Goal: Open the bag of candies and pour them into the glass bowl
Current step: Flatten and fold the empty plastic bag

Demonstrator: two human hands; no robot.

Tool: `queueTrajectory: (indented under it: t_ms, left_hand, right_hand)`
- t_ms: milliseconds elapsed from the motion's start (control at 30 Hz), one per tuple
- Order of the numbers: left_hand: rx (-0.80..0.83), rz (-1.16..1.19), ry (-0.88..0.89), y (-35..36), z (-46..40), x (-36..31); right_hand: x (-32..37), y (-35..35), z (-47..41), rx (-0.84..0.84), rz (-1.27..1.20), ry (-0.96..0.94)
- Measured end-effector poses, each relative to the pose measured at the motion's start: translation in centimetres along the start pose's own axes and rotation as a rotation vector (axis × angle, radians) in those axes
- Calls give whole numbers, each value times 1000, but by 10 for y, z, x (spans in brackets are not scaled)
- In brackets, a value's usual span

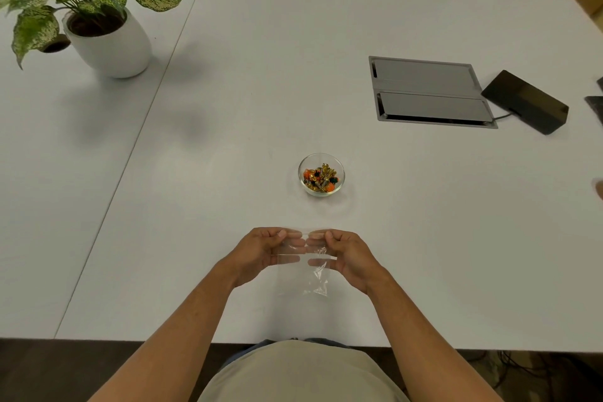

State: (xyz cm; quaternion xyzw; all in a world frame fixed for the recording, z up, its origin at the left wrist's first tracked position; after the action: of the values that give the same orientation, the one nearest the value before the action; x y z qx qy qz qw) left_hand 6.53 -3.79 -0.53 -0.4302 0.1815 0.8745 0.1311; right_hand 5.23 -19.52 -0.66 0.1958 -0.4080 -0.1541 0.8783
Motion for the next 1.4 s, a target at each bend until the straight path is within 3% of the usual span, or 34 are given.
queueTrajectory:
  t_ms: [467, 800, 1000, 1167, 1300, 1400]
  left_hand:
    - [-487, -74, -81, -37, -12, 22]
    - [-535, -195, -176, -41, -42, 34]
    - [-569, -388, -184, -42, -56, 33]
    - [-615, -837, -162, -43, -62, 3]
    - [-731, -766, -29, -52, -64, -24]
    - [-674, -518, -25, -56, -79, -32]
  right_hand:
    - [-5, -33, -21, -253, 76, -28]
    - [-2, -73, -40, -523, 174, -111]
    - [0, -83, -48, -525, 377, -119]
    - [16, -98, -44, -637, 419, -204]
    - [40, -91, -56, -616, 247, -290]
    - [57, -84, -73, -567, 92, -289]
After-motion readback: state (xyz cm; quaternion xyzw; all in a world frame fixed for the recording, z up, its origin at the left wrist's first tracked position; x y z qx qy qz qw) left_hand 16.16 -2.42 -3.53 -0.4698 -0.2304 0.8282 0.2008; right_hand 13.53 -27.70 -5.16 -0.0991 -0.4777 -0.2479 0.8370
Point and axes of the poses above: each hand's wrist, its own z-axis away from the middle knuckle, its own y-axis out of the palm, x = y × z, the point moved 9 cm from there along -z, towards the middle knuckle, and after that the axes turned 14 degrees about -z, right-handed, at the moved point
